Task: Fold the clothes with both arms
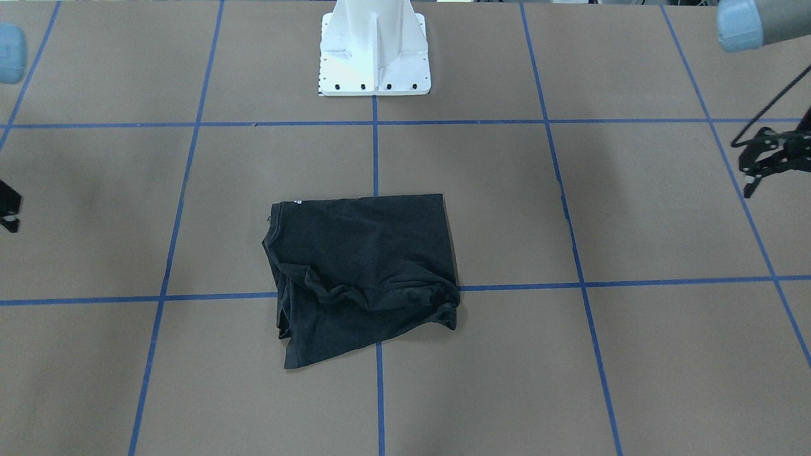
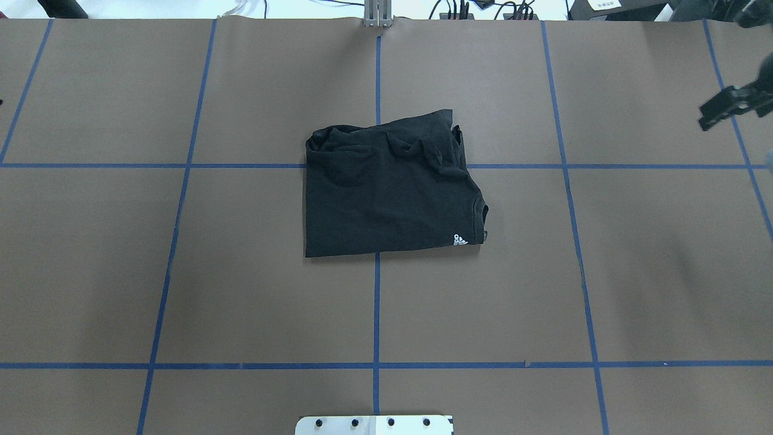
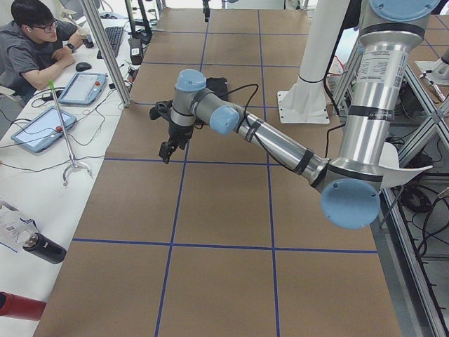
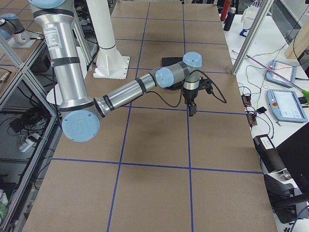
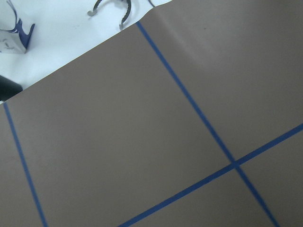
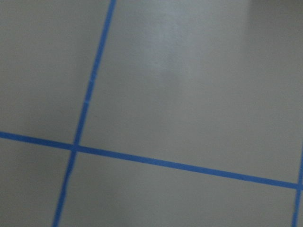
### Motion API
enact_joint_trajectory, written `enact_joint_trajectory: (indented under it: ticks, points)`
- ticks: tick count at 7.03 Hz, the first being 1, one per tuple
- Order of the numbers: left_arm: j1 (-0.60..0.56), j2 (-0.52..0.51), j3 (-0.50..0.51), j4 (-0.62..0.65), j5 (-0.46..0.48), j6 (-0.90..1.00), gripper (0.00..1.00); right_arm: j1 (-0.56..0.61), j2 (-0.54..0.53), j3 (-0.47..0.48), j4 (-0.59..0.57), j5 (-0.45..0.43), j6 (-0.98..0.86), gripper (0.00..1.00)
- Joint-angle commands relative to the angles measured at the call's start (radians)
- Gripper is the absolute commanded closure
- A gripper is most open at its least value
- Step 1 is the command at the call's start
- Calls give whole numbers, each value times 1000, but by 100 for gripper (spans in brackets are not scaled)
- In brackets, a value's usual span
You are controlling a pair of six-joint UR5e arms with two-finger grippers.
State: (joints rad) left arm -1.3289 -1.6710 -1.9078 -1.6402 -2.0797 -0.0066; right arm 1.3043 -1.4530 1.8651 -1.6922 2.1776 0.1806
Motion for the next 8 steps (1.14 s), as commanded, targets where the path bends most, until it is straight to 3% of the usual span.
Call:
enact_joint_trajectory:
  ticks: [1,2,3,4,5,8]
  points:
    - [-181,45,169,-3,-20,246,0,165,-209,-17,3,22,-179,0]
    - [-214,47,253,3,-96,319,0,176,-286,-12,9,8,-185,0]
    - [-214,109,268,2,-112,326,0,178,-311,-15,12,-4,-187,0]
    - [-245,158,244,2,-140,326,0,178,-316,-18,11,1,-185,0]
    - [-254,168,237,47,-225,324,0,179,-316,-33,12,11,-184,0]
    - [-256,154,219,211,-250,313,0,179,-308,-37,12,11,-184,0]
